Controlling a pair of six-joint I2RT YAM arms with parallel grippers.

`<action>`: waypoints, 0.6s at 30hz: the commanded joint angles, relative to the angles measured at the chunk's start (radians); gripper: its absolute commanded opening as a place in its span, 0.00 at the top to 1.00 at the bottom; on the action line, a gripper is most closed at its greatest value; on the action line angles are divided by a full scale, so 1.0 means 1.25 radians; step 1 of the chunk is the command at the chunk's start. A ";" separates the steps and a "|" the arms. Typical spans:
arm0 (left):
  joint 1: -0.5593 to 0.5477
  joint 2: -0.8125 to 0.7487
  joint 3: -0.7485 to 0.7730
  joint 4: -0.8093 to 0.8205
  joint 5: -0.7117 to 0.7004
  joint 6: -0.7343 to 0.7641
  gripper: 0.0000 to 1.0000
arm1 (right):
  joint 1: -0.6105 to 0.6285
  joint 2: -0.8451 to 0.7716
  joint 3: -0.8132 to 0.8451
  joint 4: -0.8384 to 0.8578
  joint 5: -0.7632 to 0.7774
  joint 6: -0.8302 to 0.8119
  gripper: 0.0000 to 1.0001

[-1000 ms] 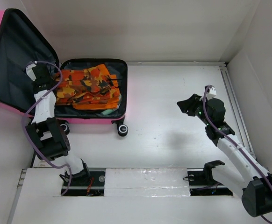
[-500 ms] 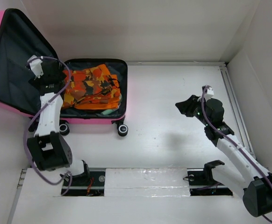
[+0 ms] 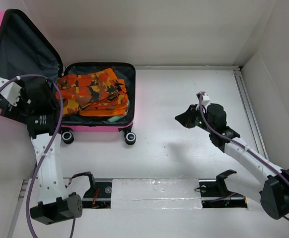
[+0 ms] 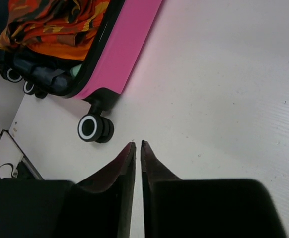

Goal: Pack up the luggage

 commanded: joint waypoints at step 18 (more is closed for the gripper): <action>0.178 0.241 0.156 -0.151 -0.032 -0.047 0.37 | 0.058 0.039 0.058 0.051 -0.019 -0.043 0.65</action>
